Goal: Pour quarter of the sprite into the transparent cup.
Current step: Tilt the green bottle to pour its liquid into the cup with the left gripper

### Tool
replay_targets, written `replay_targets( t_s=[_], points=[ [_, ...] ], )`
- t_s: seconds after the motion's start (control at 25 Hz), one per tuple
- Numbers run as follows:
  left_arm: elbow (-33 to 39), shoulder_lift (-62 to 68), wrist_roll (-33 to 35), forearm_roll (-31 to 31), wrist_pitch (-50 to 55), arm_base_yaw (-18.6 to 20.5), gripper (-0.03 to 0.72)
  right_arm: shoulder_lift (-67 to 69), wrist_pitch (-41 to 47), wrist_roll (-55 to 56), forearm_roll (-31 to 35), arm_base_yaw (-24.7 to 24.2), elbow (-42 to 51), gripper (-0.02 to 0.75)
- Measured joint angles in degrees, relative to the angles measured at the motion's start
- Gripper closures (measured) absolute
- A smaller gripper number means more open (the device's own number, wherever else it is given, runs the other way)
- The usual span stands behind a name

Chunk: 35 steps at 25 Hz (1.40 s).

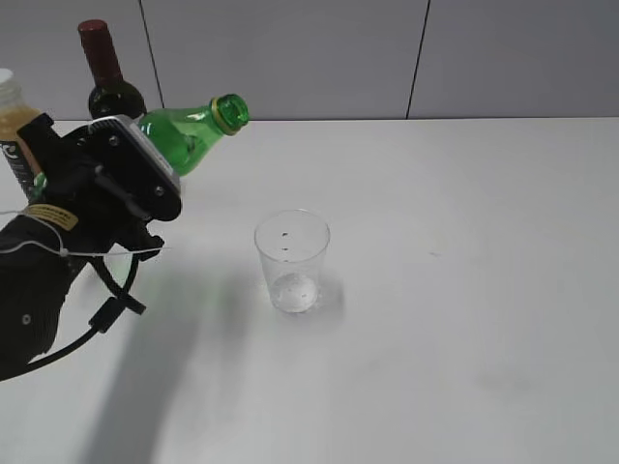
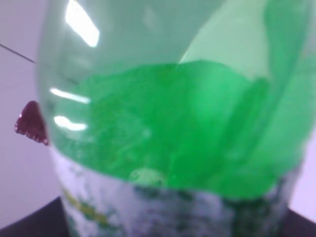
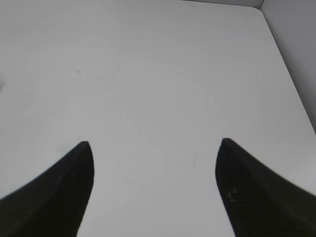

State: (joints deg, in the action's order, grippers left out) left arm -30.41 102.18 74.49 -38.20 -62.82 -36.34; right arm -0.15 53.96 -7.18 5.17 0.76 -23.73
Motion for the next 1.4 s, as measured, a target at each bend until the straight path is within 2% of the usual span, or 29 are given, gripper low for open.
replay_targets(
  t_s=[0.2, 0.76, 1.4],
  points=[
    [-2.1, 1.5, 5.3, 0.0, -0.2, 0.0, 0.225, 0.0, 0.0, 0.0, 0.0, 0.0, 0.0, 0.145],
    [-2.1, 3.0, 16.7, 0.0, -2.2, 0.0, 0.225, 0.0, 0.0, 0.0, 0.0, 0.0, 0.0, 0.145],
    [-2.1, 3.0, 26.7, 0.0, -3.1, 0.0, 0.225, 0.0, 0.0, 0.0, 0.0, 0.0, 0.0, 0.145]
  ],
)
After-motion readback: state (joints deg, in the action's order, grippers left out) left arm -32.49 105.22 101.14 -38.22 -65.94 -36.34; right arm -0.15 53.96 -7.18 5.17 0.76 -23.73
